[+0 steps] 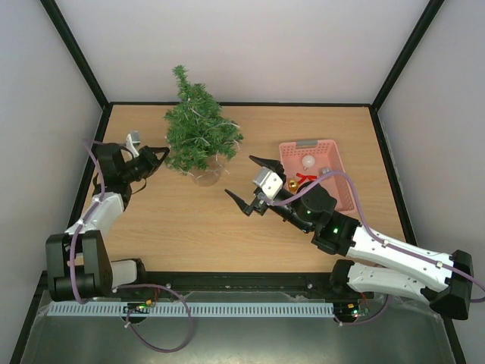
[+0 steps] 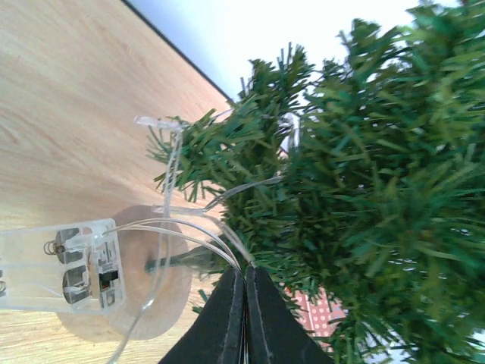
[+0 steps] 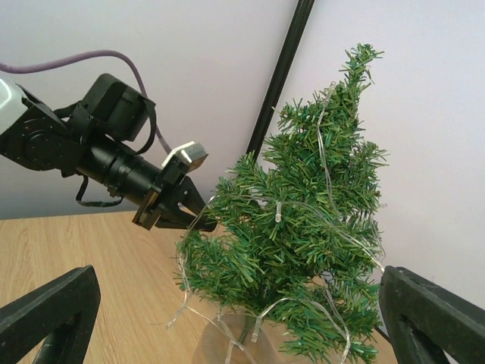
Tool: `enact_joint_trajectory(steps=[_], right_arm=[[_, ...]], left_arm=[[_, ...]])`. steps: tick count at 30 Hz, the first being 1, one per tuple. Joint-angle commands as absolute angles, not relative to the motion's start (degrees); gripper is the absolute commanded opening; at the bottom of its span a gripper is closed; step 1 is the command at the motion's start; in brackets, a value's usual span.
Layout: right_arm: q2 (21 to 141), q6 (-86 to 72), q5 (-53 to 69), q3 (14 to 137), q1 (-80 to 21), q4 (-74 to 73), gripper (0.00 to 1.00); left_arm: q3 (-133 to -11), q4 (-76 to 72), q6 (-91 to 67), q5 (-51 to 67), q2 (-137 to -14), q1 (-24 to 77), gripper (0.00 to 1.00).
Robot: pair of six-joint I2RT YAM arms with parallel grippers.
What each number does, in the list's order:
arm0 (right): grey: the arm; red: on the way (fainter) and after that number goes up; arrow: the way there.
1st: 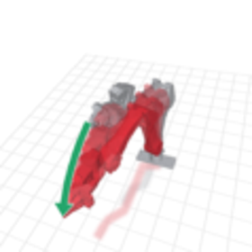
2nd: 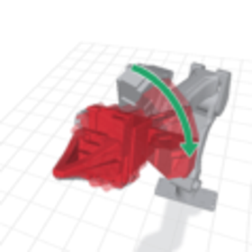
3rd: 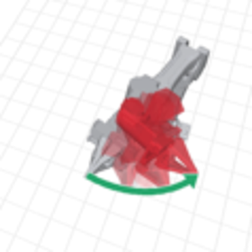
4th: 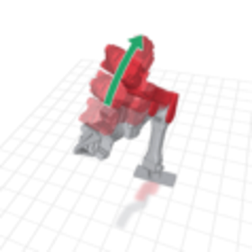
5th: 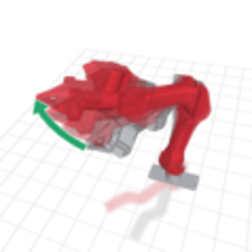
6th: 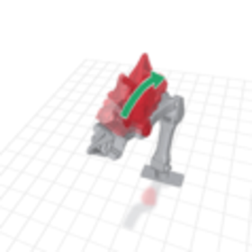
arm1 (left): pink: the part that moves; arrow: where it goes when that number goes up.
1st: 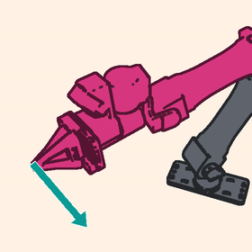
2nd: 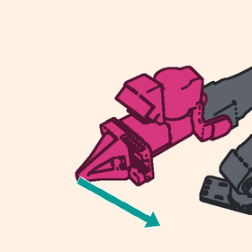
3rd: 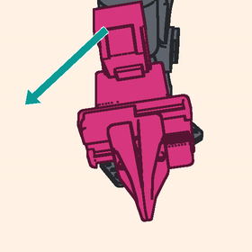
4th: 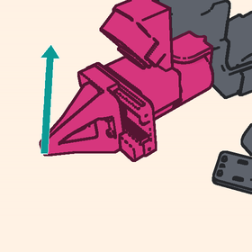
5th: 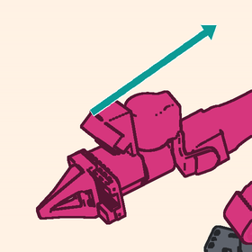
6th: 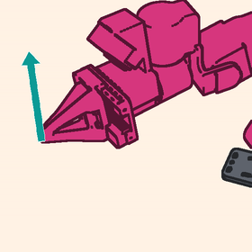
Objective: Decorate the small christmas tree
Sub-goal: Wrap the decoration item around the Christmas tree.
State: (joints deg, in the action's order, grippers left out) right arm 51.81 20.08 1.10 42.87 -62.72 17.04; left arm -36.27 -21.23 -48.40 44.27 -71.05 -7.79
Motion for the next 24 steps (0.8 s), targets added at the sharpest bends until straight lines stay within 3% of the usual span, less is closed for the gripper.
enact_joint_trajectory(steps=[1, 8, 18, 24], right_arm=[[51.86, 19.64, 0.65, 42.93, -63.03, 18.06, 0.98], [51.94, 19.59, 0.62, 42.80, -63.08, 18.08, 0.98], [53.36, 13.94, 1.74, 41.75, -63.08, 18.93, 0.98], [55.03, 8.83, 0.53, 41.88, -63.05, 19.22, 0.98]], left_arm=[[-36.20, -23.13, -46.03, 47.10, -73.20, -8.09, 0.02], [-38.68, -15.26, -40.71, 47.07, -74.74, -8.10, 0.09], [-43.26, -5.18, -35.04, 43.02, -72.68, -8.33, 0.33], [-44.42, 0.14, -35.05, 36.59, -69.13, -8.85, 0.40]])
